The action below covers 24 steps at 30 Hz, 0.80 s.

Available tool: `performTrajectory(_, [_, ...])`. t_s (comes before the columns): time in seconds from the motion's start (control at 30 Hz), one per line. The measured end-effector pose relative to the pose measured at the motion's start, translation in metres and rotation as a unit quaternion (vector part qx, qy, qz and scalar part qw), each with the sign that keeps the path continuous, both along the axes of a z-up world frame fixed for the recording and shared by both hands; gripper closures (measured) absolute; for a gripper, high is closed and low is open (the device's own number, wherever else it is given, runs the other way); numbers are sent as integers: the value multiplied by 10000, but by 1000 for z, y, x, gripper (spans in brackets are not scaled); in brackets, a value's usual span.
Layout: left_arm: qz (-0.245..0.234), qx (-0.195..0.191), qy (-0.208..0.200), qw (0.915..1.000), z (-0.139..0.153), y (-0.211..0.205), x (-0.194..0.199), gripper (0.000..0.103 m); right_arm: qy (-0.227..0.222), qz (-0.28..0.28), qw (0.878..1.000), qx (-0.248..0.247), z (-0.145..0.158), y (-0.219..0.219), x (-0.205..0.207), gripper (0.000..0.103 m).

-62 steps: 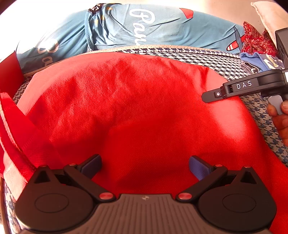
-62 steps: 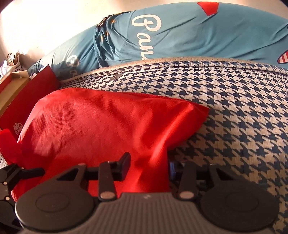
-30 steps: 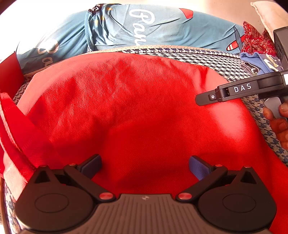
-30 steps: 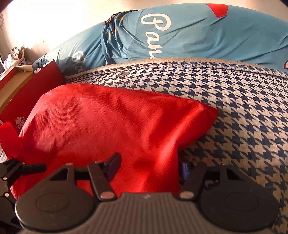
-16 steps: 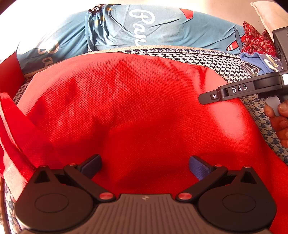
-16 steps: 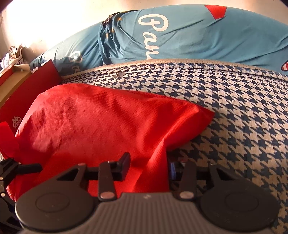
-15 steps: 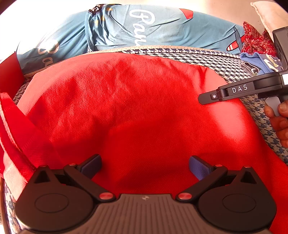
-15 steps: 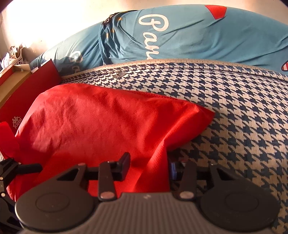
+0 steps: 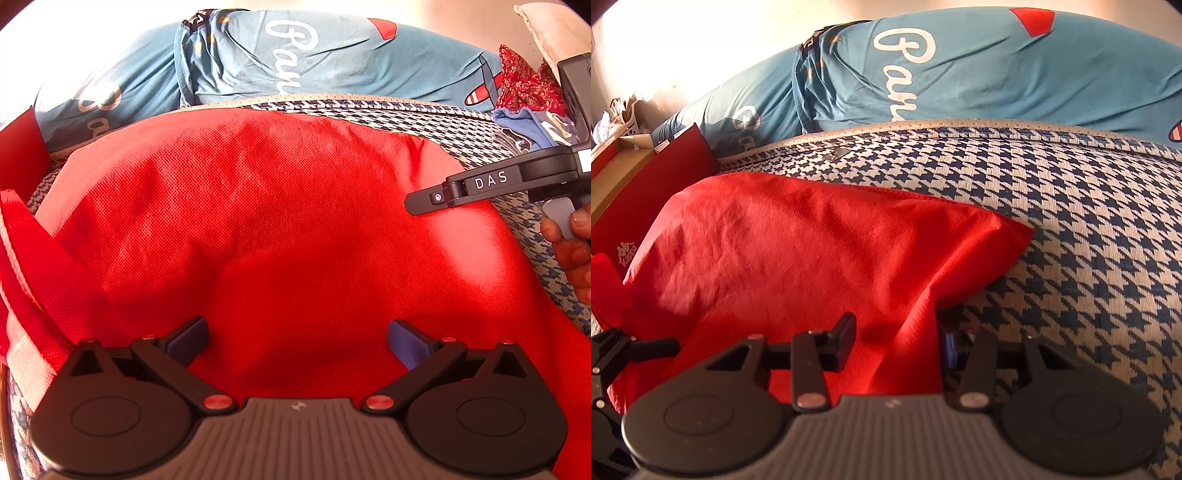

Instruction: Fold shopping bag

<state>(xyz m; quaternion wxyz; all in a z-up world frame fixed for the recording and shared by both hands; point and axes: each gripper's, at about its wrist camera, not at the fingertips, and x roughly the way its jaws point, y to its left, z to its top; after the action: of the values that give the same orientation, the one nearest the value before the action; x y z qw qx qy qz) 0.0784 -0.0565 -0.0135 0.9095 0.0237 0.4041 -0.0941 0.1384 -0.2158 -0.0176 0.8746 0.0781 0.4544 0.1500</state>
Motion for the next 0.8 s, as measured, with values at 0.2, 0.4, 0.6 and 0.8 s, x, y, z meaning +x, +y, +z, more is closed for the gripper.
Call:
performTrajectory(0.2, [-2,0,-12,10000,0,0,0,0,-11,39,10000,10,0,2,-1,52])
performTrajectory(0.4, [-1,-4,-19,10000,0,0,0,0,-7,56,10000,22,0,3,0,48])
performTrajectory(0.6, [1,-6,-20,10000,0,0,-1,0,-15,87,10000,7,0,5,0,45])
performTrajectory(0.8, [11,-6,-23,10000,0,-1,-1,0,-11,89,10000,23,0,5,1,44])
